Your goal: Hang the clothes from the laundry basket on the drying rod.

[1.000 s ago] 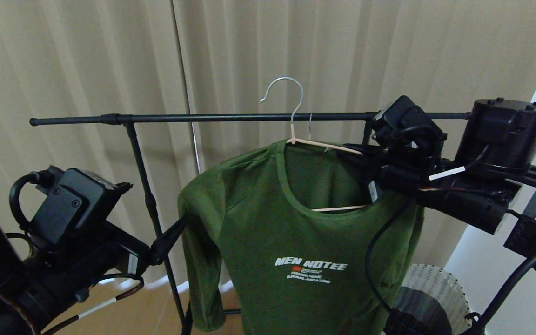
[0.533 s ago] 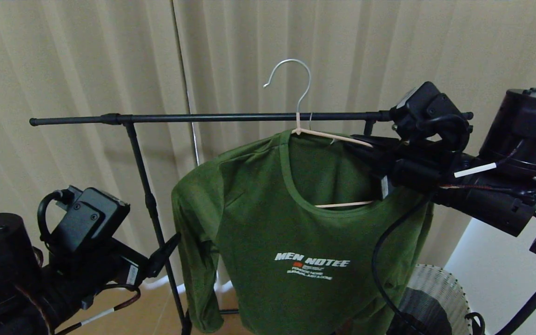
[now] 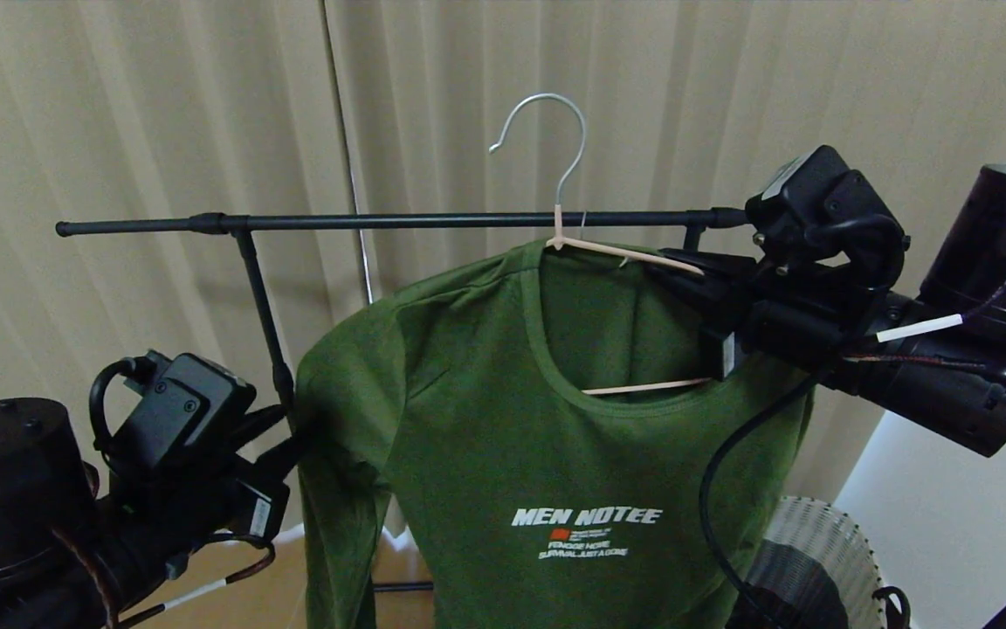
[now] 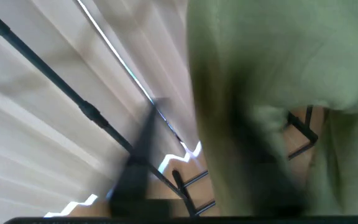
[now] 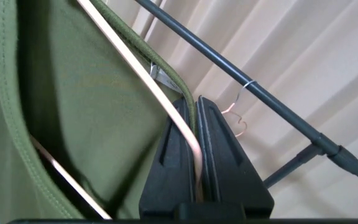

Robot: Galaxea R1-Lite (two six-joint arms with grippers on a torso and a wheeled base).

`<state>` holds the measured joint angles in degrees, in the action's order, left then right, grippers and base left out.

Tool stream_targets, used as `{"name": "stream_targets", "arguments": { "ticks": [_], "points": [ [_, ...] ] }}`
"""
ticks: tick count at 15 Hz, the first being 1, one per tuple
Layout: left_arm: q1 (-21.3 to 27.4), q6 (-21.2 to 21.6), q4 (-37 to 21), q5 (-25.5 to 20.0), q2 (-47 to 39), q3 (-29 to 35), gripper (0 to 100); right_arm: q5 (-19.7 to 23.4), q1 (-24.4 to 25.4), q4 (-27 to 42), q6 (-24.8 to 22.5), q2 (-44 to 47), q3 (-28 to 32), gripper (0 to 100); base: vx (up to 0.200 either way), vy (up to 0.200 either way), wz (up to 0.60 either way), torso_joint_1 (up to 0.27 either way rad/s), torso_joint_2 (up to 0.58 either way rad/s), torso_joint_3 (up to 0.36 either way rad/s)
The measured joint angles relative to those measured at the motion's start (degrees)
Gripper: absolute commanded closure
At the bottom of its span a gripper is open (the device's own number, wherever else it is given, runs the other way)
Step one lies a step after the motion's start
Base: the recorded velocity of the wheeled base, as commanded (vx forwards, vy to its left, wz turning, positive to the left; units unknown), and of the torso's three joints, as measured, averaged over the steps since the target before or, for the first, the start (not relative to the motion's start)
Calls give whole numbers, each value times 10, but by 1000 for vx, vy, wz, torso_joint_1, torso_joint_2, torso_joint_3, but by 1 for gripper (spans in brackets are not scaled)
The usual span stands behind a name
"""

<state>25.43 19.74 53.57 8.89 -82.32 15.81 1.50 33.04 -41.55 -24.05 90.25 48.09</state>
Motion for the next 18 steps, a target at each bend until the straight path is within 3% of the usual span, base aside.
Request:
{"name": "stream_targets", "arguments": {
  "ticks": [3,7,10,11,16,18],
  "points": [
    [-18,5,0,1,0,-5,100,-3,-4,0,0,-2,0,100,0,0,0,0,0,0],
    [-96,11,0,0,15,-33,100,-4,-28,2,0,-7,-1,100,0,0,0,0,0,0],
    [-120,13,1,0,23,-40,100,-4,-33,2,-1,-10,-3,100,0,0,0,0,0,0],
    [-121,15,0,0,25,-40,0,-4,-33,2,-1,-10,-3,100,0,0,0,0,0,0],
    [-121,24,0,-7,38,-42,0,-10,-34,8,-1,-11,-6,100,0,0,0,0,0,0],
    [-122,23,0,-34,54,-44,0,-42,-34,26,-1,-12,-13,100,0,0,0,0,0,0]
  ]
}}
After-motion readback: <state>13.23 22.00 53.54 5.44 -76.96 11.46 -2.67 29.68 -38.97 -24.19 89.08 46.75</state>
